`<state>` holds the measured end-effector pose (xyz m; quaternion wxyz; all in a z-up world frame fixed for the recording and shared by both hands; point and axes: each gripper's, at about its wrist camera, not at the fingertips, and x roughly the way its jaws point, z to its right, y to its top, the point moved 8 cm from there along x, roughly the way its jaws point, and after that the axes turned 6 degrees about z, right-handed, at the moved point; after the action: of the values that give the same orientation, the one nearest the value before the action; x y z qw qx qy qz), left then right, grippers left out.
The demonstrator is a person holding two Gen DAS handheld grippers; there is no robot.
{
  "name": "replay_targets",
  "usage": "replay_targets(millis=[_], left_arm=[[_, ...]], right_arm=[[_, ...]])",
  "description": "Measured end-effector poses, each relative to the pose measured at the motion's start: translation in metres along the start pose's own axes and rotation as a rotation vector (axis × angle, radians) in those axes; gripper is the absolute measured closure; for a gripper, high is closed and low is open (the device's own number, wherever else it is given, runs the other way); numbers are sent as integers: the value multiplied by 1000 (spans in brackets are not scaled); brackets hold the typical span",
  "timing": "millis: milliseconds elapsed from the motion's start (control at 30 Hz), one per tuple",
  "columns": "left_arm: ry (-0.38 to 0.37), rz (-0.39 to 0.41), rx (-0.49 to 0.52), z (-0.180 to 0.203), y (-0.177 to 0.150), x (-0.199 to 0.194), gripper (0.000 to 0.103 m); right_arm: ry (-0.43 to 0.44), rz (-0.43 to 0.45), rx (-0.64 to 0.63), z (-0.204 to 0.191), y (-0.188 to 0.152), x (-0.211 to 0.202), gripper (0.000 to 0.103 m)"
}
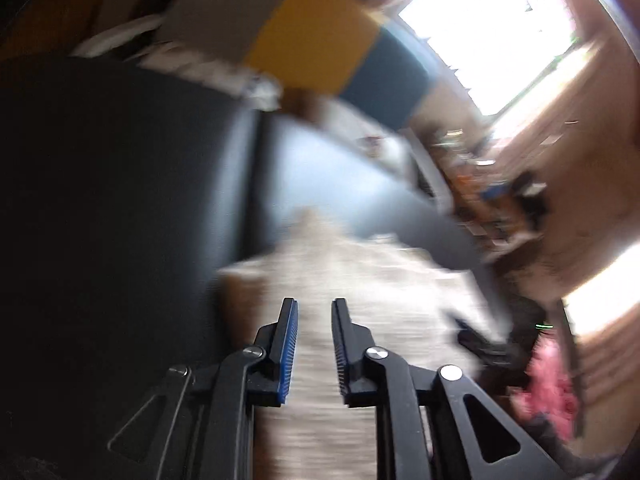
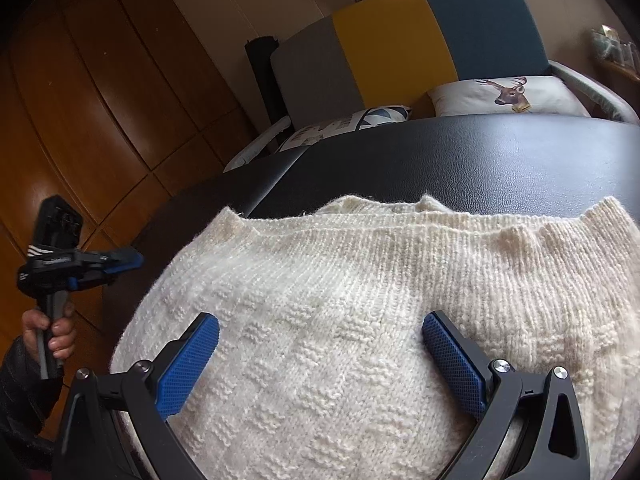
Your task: Fold clothes
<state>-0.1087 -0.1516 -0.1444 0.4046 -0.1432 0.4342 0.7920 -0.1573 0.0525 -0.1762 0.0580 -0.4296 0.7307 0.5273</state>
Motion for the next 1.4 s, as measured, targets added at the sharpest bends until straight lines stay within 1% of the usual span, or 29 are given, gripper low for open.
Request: replay_targets(millis=[67,167,267,300,367,467,500,567,633,700,733,767,800,933,967,1000,1067,1100,1133,1233,1400], left_arm=[[10,-46,65,17,-9,12,86],[5,-125,159,46,-22,40,86],[-22,-184,230,75,-30,65,85],[-20,-205,260,84,-32,72,84],[15,-246,322,97,-30,91,81],[105,-294,411,94,-19,121,76],[122,-318,441,91,-19,133,74],[144,-360,477,86,-20,153,74],[148,-400,503,82,-25,165,74],[137,-381,523,82,-27,165,75],[135,-366,539,84,-30,163,81],[136,-340,558,86,-31,159,91],[132,-310,560,89,-31,155,98],[92,-167,484,100,-16,133,99],[98,-139,481,101,-13,131,99],[122,-134,490,99,-13,137,99],[163,-165,485,91,-15,158,99],[194,-190,486,83,-20,174,99],[209,-199,482,78,-23,185,99],[201,-174,463,77,-24,190,98],[186,-182,423,77,-20,180,97]], right_arm=[[-5,-11,10,-1,2,-2,0],[-15,-25,26,-1,5,-5,0],[-43,-18,45,8,8,-12,0],[-53,-15,52,10,9,-15,0],[-71,-10,65,16,11,-20,0],[-100,-2,84,24,13,-28,0],[-105,-5,90,27,13,-28,0],[-104,-18,100,30,6,-24,0],[-103,-6,93,32,2,-22,0],[-105,-1,81,31,1,-21,0],[-106,1,76,31,1,-20,0],[-108,2,71,30,1,-20,0],[-113,4,68,29,2,-21,0],[-154,67,30,24,11,-31,0],[-163,59,19,24,9,-29,0],[-177,44,7,26,5,-24,0],[-198,20,-14,29,-3,-16,0],[-212,19,-34,29,-7,-13,0],[-226,15,-54,28,-9,-10,0],[-258,-6,-92,26,-12,-6,0],[-248,-4,-81,28,-12,-6,0]])
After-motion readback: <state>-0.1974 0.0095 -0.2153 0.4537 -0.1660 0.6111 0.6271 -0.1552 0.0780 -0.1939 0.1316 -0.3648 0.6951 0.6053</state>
